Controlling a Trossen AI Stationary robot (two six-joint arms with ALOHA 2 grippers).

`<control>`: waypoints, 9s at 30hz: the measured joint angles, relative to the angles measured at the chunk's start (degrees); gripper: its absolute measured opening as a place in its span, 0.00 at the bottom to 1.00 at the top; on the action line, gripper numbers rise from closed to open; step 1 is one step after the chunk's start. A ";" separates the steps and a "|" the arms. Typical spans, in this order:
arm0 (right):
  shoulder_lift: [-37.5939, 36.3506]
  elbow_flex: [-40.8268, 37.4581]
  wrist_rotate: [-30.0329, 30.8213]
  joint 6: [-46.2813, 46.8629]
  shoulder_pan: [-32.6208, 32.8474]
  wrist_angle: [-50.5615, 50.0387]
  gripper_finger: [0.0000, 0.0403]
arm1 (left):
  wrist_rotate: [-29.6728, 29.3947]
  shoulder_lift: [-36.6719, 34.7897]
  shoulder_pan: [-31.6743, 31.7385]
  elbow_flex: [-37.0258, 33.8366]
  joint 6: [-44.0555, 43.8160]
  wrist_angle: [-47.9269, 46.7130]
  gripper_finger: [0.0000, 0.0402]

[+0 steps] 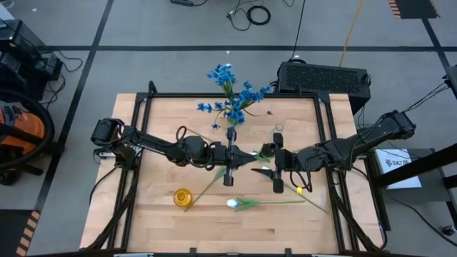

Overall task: Sort flowers into vase by color
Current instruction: Put the bottom black tulip into the transparent vase

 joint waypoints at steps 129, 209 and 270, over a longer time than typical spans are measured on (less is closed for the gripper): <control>-17.44 -4.72 11.56 6.00 -24.81 -29.06 0.00 | -14.95 -15.96 -4.42 -0.03 -6.14 -68.38 0.29; -17.90 -4.76 2.52 13.35 -27.58 -42.46 0.53 | -26.22 0.11 -16.74 -0.19 -41.00 -71.26 0.29; -22.64 -4.76 -3.77 14.90 -27.56 -45.69 0.53 | -29.20 10.67 -15.76 4.27 -55.25 -86.88 0.29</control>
